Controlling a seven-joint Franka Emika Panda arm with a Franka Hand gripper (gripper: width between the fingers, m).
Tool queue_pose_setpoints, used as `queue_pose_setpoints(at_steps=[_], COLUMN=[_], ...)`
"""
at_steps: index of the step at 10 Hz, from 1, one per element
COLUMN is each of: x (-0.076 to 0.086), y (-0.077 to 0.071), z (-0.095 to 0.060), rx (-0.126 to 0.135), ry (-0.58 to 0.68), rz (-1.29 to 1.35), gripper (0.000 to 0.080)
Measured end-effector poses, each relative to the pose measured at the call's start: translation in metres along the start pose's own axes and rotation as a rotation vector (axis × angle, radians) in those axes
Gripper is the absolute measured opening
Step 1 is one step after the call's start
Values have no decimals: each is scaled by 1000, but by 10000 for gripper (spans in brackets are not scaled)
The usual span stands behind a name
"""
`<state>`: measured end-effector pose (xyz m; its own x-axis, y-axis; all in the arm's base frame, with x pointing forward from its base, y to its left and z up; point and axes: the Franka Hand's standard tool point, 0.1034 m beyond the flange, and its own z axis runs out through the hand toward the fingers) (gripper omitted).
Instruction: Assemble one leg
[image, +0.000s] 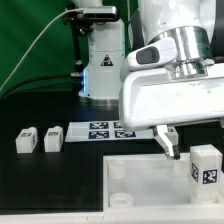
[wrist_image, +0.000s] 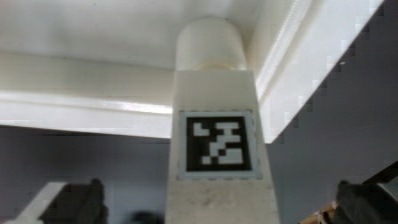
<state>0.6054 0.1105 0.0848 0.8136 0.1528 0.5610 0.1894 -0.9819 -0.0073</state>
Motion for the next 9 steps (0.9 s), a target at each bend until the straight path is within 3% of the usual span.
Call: queue_pose_setpoints(at_steps=[1,2,3,4,5,7,9], x=[-1,5,22,24,19,23,7], y=[0,0,4,5,1,-3,-10], z=[1,1,-2,0,2,3,2], rx=[4,21,20,24,50,85,117], ry=[-24,-120,-112,-141,-273,-479,-679], rz=[2,8,11,15,24,57,71], gripper=[649,649,649,649,649,649,649])
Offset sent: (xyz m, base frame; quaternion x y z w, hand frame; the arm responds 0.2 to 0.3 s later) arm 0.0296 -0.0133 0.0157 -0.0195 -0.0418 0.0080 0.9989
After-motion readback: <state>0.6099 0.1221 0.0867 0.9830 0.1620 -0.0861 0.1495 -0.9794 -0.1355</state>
